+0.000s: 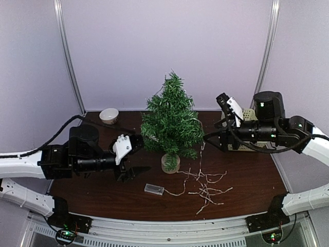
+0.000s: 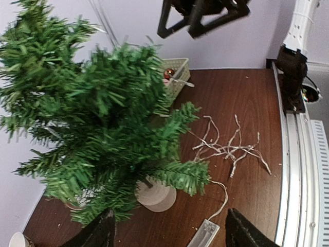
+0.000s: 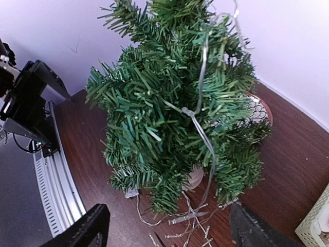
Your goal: Decorate the small christmas tree
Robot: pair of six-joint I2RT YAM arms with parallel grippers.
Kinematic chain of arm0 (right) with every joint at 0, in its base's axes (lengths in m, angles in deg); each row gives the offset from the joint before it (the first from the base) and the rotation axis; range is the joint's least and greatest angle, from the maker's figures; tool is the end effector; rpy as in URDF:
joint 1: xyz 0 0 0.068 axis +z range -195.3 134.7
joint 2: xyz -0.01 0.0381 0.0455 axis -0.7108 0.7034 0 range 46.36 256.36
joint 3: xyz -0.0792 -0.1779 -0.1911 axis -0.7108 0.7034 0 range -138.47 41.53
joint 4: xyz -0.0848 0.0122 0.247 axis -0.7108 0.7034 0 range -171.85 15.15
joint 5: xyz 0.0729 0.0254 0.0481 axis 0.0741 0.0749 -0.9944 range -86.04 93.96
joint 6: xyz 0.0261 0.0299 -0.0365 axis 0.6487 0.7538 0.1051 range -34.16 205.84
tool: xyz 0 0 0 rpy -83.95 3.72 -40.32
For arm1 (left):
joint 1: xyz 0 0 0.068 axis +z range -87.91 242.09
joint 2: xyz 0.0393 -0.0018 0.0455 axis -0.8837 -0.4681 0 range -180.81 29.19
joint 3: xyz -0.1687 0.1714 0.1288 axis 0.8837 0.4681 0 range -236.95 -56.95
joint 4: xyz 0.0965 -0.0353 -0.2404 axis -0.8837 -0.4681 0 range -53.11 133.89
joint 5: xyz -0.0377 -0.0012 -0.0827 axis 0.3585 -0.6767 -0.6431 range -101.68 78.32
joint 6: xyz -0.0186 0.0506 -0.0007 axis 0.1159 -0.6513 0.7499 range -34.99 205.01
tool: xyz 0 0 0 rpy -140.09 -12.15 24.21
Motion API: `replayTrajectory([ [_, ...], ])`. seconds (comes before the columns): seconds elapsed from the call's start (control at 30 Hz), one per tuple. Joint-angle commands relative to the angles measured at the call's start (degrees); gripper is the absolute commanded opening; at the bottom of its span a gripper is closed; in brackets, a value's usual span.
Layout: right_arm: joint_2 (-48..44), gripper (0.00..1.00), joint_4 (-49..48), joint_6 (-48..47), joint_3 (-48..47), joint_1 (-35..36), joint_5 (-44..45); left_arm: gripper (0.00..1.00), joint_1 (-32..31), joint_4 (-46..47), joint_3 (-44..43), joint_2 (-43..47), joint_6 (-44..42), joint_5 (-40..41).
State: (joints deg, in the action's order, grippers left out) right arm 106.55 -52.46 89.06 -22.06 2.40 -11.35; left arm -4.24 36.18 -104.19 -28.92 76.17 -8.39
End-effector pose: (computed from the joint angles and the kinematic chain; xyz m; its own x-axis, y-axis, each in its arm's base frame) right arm 0.1459 0.1743 0.3696 -0.3434 -0.2969 -0.8910 -0.8552 0.4910 0.1660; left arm 0.0967 -0.2157 0.3155 0.0107 0.3576 -0.9338 0.9016 0.4004 0.1637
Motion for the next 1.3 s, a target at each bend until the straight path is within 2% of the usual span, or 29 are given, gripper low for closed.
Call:
replayTrajectory([
  [0.0, -5.99, 0.9, 0.43, 3.56, 3.71, -1.57, 5.07, 0.72, -4.14, 6.07, 3.83, -1.34, -4.23, 2.9],
  [0.1, -8.18, 0.93, 2.5, 6.94, 6.14, -3.68, 8.56, 0.7, -5.54, 12.07, 6.82, -3.47, -1.53, 1.88],
  [0.23, -11.5, 0.91, 1.73, 12.69, 12.88, -6.93, 10.52, 0.69, -6.42, 19.28, 9.93, -6.23, -0.03, 1.94],
  [0.4, -12.85, 0.9, -11.61, 19.49, 26.02, -7.36, 6.8, 0.7, -6.44, 25.32, 11.18, -9.37, -0.64, 4.07],
  [0.6, -8.37, 0.88, -27.69, 23.88, 34.59, -7.27, 4.13, 0.73, -6.39, 30.02, 12.31, -11.97, -0.72, 4.95],
  [0.93, 7.08, 0.75, -53.89, 29.97, 41.83, -7.19, -1.96, 0.75, -6.45, 34.81, 13.14, -13.93, -1.04, 6.04],
  [1.17, 14.09, 0.7, -60.55, 30.77, 42.89, -4.87, -4.18, 0.76, -6.38, 37.53, 14.98, -14.44, -0.66, 8.03],
  [1.27, 17.52, 0.59, -64.2, 31.3, 43.31, -3.64, -4.99, 0.76, -6.45, 38.55, 15.46, -14.75, -0.65, 8.85],
])
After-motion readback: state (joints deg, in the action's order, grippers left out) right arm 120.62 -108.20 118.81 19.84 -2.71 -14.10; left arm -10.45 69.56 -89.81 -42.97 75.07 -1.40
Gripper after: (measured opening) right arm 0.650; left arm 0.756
